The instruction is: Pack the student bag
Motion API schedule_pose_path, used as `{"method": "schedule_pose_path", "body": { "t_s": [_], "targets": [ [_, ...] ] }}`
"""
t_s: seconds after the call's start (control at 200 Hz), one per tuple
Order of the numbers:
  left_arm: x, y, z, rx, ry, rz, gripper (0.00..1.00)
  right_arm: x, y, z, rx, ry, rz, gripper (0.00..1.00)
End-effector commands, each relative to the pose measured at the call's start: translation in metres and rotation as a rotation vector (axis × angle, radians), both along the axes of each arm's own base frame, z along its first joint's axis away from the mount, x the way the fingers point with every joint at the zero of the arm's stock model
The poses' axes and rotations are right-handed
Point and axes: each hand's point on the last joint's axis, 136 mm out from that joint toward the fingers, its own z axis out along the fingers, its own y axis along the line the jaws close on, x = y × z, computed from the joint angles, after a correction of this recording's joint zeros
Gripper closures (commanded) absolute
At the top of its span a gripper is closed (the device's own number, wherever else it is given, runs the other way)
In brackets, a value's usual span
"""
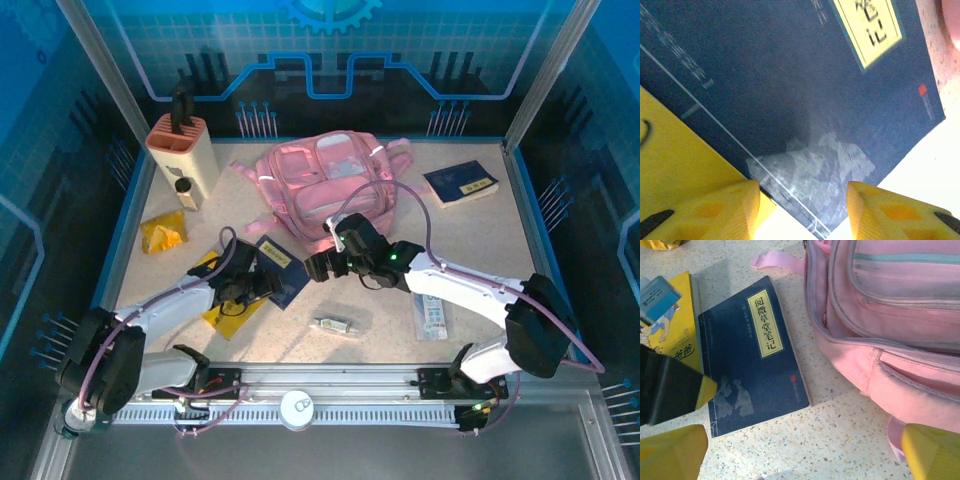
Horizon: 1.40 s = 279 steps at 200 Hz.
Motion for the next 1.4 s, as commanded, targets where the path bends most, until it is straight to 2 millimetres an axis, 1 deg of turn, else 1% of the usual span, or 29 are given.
{"method": "schedule_pose_path", "body": {
  "t_s": [0.0, 0.08, 0.19, 0.27, 0.325, 0.385, 0.455, 0.465, 0.49, 0.51, 0.59, 0.635, 0.685, 0.775, 0.855, 0.976, 1.066, 1.111, 1.191, 1.281, 1.391],
  "targets": [
    [-0.015, 0.005, 0.011, 0.017, 0.01, -0.026, 0.49, -0.004, 0.0, 0.009, 0.028, 0.043, 0.011, 0.0],
    [-0.013, 0.023, 0.025, 0.068, -0.038, 0.029, 0.46, -0.01, 0.009, 0.007, 0.05, 0.094, 0.043, 0.0],
    [-0.005, 0.048, 0.047, 0.053, -0.11, 0.139, 0.45, -0.022, 0.03, 0.002, 0.082, 0.161, 0.104, 0.0],
    [0.001, 0.074, 0.058, 0.044, -0.134, 0.236, 0.43, -0.03, 0.048, 0.001, 0.087, 0.18, 0.15, 0.0],
    [0.003, 0.094, 0.062, 0.067, -0.144, 0.301, 0.43, -0.035, 0.062, -0.003, 0.089, 0.197, 0.177, 0.0],
    [0.002, 0.111, 0.063, 0.085, -0.135, 0.362, 0.42, -0.04, 0.079, -0.007, 0.101, 0.226, 0.214, 0.0],
    [0.003, 0.126, 0.062, 0.075, -0.124, 0.422, 0.41, -0.043, 0.099, -0.011, 0.1, 0.233, 0.267, 0.04],
    [0.003, 0.129, 0.062, 0.073, -0.121, 0.432, 0.41, -0.042, 0.101, -0.014, 0.095, 0.235, 0.271, 0.05],
    [0.003, 0.134, 0.06, 0.068, -0.117, 0.456, 0.4, -0.042, 0.106, -0.014, 0.097, 0.231, 0.285, 0.06],
    [0.004, 0.137, 0.06, 0.059, -0.114, 0.471, 0.4, -0.042, 0.112, -0.018, 0.092, 0.239, 0.297, 0.08],
    [0.004, 0.148, 0.057, 0.042, -0.1, 0.523, 0.37, -0.038, 0.127, -0.025, 0.079, 0.247, 0.312, 0.12],
    [0.001, 0.156, 0.053, 0.042, -0.08, 0.559, 0.36, -0.033, 0.132, -0.032, 0.042, 0.241, 0.292, 0.15],
    [-0.001, 0.163, 0.049, 0.034, -0.067, 0.602, 0.36, -0.035, 0.14, -0.037, 0.021, 0.248, 0.305, 0.17],
    [-0.005, 0.172, 0.044, 0.002, -0.053, 0.662, 0.35, -0.043, 0.155, -0.047, 0.021, 0.281, 0.331, 0.21],
    [-0.015, 0.181, 0.039, 0.037, -0.021, 0.715, 0.33, -0.053, 0.161, -0.058, -0.001, 0.313, 0.336, 0.24],
    [-0.021, 0.188, 0.029, 0.062, -0.009, 0.756, 0.31, -0.071, 0.169, -0.074, -0.024, 0.346, 0.359, 0.26],
    [-0.025, 0.189, 0.024, 0.049, 0.007, 0.78, 0.3, -0.082, 0.177, -0.085, -0.046, 0.367, 0.387, 0.27],
    [-0.025, 0.188, 0.023, 0.042, 0.005, 0.782, 0.3, -0.083, 0.18, -0.09, -0.052, 0.373, 0.389, 0.27],
    [-0.025, 0.189, 0.025, 0.05, -0.015, 0.783, 0.3, -0.078, 0.185, -0.097, -0.058, 0.367, 0.381, 0.28],
    [-0.025, 0.191, 0.03, 0.068, -0.043, 0.779, 0.27, -0.074, 0.193, -0.102, -0.067, 0.364, 0.386, 0.28],
    [-0.026, 0.193, 0.03, 0.084, -0.035, 0.772, 0.26, -0.074, 0.199, -0.113, -0.079, 0.377, 0.391, 0.29]
  ]
}}
